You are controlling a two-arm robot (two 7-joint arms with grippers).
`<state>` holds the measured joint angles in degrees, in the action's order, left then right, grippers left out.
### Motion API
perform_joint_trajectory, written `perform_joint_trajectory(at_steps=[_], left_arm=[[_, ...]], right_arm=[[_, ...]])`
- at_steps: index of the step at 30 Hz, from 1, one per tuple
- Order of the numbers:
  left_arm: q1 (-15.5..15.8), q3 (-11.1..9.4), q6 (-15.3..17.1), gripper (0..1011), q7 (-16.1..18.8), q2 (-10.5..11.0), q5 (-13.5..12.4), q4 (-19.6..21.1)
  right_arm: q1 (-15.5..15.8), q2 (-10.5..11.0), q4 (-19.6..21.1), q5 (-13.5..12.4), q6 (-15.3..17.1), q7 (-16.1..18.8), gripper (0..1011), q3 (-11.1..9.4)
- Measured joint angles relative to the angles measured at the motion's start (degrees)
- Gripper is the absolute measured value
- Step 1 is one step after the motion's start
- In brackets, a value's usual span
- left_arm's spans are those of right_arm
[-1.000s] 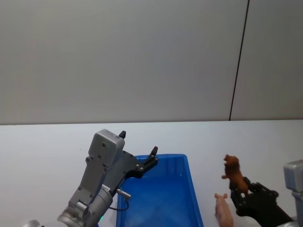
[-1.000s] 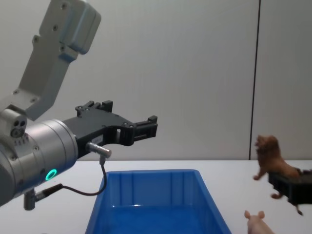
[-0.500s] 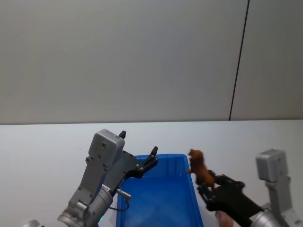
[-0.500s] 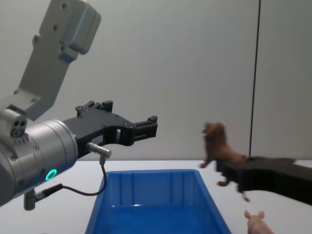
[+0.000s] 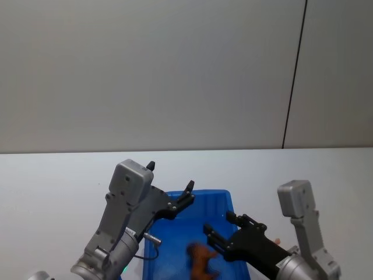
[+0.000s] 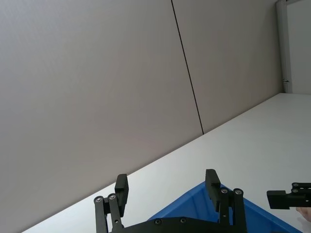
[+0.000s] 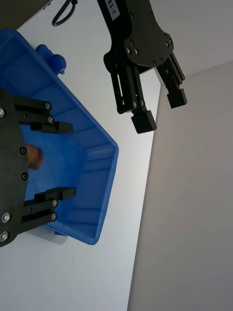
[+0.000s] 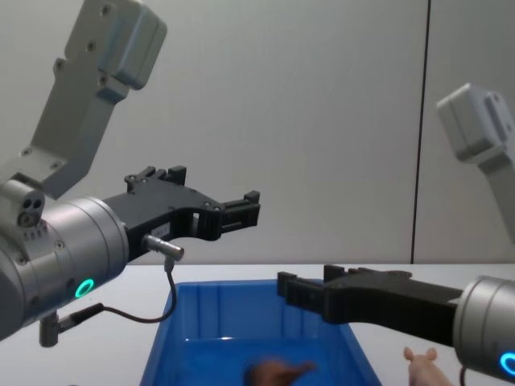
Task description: Pick up the two dolls from the table and place them into the box.
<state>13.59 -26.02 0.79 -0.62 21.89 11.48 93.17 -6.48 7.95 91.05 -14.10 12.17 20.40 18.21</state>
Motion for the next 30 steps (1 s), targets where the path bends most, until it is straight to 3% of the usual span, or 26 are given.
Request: perform_joint_trajectory(at_steps=[6,13,30], left_arm=[[0.0,0.0,0.0,1001,0.0,0.0,0.0,0.0],[0.0,0.0,0.0,1001,0.0,0.0,0.0,0.0],[0.0,0.0,0.0,1001,0.0,0.0,0.0,0.0]], right_arm=[[-0.7,-0.5,-1.0,0.4,0.1,-0.2,777,0.3],[-0.2,-0.2,-0.2,1.0,-0.6,-2.8,979,0.2],[6.1,3.3,7.2,1.7,-1.0,-13.3,1001,-1.1]])
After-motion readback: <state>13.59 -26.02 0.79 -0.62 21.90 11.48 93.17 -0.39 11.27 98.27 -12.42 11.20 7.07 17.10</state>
